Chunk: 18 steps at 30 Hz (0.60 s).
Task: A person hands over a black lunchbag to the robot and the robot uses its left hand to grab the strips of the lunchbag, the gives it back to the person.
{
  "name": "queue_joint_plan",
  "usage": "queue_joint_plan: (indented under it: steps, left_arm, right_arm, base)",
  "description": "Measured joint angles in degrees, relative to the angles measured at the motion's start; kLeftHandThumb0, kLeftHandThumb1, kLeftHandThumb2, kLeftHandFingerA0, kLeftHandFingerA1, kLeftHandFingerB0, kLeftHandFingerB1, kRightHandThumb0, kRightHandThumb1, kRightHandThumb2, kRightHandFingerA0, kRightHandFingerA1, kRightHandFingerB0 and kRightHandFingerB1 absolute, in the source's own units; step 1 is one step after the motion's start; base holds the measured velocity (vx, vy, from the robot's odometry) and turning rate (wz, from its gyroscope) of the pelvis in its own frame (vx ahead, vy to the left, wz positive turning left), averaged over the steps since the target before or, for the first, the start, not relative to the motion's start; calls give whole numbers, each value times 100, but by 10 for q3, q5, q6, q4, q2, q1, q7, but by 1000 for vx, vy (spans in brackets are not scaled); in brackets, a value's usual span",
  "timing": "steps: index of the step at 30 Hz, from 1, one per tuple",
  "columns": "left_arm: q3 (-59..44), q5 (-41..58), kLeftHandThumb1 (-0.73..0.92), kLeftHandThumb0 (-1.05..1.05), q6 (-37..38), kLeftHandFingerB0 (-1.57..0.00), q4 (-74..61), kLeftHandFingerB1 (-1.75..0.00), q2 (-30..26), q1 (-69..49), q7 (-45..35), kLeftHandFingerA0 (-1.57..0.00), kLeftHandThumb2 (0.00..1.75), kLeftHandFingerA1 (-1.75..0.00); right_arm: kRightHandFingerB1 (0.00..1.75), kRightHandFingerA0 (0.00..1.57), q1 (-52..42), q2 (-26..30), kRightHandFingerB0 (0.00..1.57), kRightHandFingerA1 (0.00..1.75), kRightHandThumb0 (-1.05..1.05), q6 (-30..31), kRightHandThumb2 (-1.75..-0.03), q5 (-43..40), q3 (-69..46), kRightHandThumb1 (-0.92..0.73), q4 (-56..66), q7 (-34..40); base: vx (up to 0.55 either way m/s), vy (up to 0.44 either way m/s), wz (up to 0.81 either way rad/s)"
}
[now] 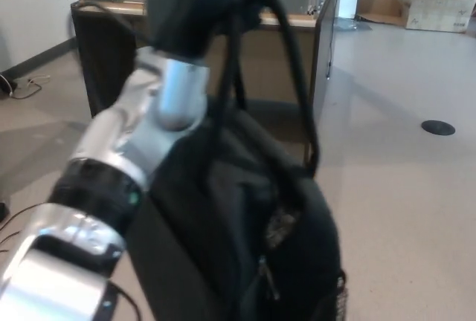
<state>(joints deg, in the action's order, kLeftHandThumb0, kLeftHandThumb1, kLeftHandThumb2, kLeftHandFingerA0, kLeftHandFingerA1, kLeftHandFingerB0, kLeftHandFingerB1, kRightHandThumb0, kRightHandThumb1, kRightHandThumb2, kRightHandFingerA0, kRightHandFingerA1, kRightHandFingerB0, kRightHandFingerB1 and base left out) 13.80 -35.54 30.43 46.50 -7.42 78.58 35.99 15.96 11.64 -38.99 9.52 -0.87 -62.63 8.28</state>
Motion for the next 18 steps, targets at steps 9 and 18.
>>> queue_joint_plan:
  steps: [9,18]
  left_arm:
    - [27,-11,77,-9,-16,-66,-13,-145,53,-1,13,-80,65,-174]
    - [34,-26,77,-10,-29,-56,-52,-152,47,-33,23,-77,60,-172]
  right_arm:
    - [35,65,1,-4,46,49,-51,0,-59,1,4,-64,-4,-1]
    - [36,66,3,-3,47,49,-50,0,-59,2,9,-64,-9,-2]
  base:
    - [0,0,0]
    - [0,0,0]
